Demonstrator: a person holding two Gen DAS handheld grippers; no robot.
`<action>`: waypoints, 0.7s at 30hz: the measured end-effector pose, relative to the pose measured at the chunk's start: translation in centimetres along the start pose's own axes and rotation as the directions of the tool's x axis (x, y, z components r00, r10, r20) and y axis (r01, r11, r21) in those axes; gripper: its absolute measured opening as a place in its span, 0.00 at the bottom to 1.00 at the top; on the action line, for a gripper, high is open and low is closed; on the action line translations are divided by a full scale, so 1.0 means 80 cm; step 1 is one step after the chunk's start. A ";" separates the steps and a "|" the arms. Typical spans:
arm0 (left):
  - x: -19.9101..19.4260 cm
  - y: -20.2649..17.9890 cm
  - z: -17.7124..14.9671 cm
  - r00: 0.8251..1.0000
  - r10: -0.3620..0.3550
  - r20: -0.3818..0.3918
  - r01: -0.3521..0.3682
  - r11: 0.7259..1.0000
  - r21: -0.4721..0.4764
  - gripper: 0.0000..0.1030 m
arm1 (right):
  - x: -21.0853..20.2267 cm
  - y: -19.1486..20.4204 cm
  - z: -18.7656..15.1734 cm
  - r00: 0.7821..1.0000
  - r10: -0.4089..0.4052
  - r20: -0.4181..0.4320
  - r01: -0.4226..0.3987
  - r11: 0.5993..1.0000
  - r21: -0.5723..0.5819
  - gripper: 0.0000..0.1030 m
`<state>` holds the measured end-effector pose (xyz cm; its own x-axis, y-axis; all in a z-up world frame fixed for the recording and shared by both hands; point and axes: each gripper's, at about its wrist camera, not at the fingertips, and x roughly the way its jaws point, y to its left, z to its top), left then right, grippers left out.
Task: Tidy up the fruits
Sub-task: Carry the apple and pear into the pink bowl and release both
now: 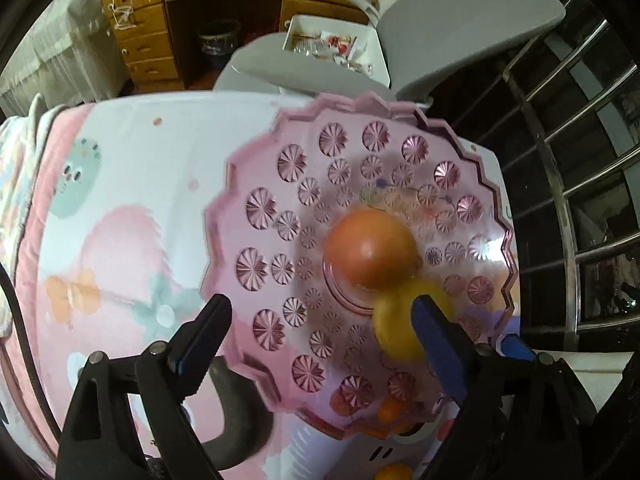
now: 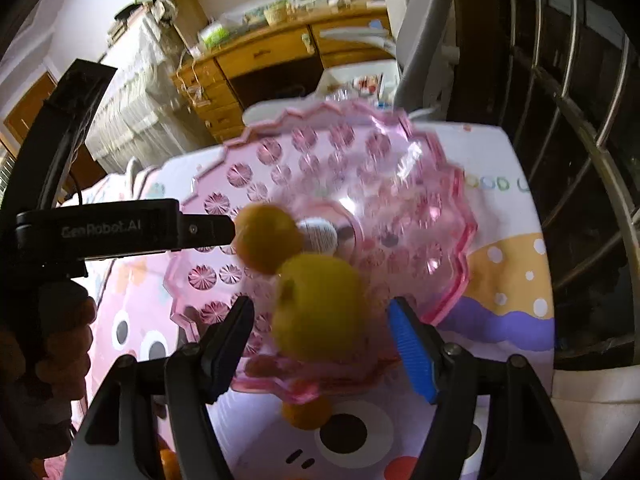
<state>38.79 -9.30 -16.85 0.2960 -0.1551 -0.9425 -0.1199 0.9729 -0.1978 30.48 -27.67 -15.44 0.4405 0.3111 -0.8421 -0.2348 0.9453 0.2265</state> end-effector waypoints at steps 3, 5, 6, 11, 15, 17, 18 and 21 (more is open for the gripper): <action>-0.009 0.006 -0.004 1.000 0.010 0.006 -0.010 1.000 -0.011 0.88 | -0.005 0.002 -0.001 1.000 0.000 0.001 0.000 1.000 0.006 0.71; -0.017 0.013 -0.010 1.000 0.012 0.005 -0.012 1.000 -0.026 0.88 | -0.011 0.006 -0.003 1.000 0.001 0.002 -0.001 1.000 0.013 0.71; -0.020 0.016 -0.013 1.000 0.011 0.004 -0.011 0.999 -0.033 0.88 | -0.014 0.007 -0.003 1.000 0.001 0.005 -0.001 1.000 0.014 0.71; -0.047 0.030 -0.031 1.000 0.015 0.014 -0.015 0.999 -0.052 0.88 | -0.032 0.014 -0.004 1.000 0.020 0.013 -0.020 0.999 0.031 0.71; -0.072 0.042 -0.051 0.999 0.018 0.033 -0.016 0.999 -0.049 0.88 | -0.047 0.021 -0.009 0.999 0.041 0.011 -0.042 0.997 0.067 0.71; -0.085 0.049 -0.061 0.999 0.008 0.046 -0.006 0.999 -0.047 0.88 | -0.054 0.024 -0.013 0.998 0.055 0.011 -0.055 0.995 0.087 0.71; -0.091 0.052 -0.067 0.999 0.001 0.052 0.002 0.999 -0.047 0.88 | -0.058 0.025 -0.016 0.998 0.061 0.010 -0.061 0.993 0.099 0.71; -0.107 0.064 -0.083 0.998 -0.013 0.065 0.016 0.999 -0.045 0.88 | -0.066 0.031 -0.026 0.998 0.067 0.007 -0.067 0.991 0.115 0.71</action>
<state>29.35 -4.13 -11.56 0.3582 -0.1562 -0.9205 -0.1575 0.9617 -0.2245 25.79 -27.18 -11.43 0.4302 0.3744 -0.8214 -0.1626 0.9272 0.3375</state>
